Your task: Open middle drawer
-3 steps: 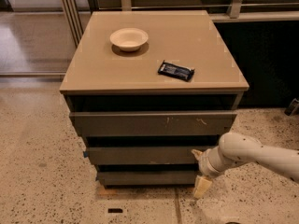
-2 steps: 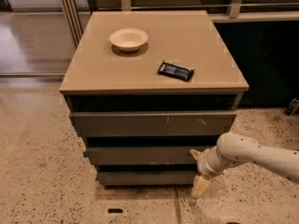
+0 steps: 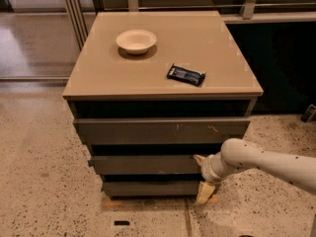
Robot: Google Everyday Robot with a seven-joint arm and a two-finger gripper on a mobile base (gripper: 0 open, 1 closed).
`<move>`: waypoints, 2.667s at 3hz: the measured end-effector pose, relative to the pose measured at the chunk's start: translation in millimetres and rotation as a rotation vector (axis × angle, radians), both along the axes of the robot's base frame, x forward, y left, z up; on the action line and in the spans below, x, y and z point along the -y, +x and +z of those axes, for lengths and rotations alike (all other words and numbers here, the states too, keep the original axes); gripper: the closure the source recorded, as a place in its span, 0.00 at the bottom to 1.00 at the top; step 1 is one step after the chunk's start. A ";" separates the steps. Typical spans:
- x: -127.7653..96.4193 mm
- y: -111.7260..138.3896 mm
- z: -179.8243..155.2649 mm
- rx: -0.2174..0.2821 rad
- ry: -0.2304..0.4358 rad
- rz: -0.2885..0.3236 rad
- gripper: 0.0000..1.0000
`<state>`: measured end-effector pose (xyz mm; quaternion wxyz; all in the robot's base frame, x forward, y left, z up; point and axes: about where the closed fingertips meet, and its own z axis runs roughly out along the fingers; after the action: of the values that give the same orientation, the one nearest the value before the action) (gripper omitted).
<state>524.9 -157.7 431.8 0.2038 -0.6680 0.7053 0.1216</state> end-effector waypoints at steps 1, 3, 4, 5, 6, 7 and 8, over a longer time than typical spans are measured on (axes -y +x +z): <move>-5.7 13.1 -6.4 0.024 -0.002 0.022 0.00; -6.0 19.2 -2.6 0.052 -0.024 0.028 0.00; -7.5 33.3 8.9 0.097 -0.062 0.044 0.00; -10.9 47.3 10.5 0.117 -0.109 0.069 0.00; -10.9 47.3 10.5 0.117 -0.109 0.069 0.00; -14.0 51.2 0.9 0.087 -0.073 0.062 0.00; -16.6 54.9 -10.9 0.056 -0.018 0.052 0.00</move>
Offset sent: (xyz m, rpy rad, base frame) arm 0.0225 0.0059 -0.0064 -0.0055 -0.0438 0.0289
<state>579.8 -141.0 420.9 0.2142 -0.6910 0.6828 0.1018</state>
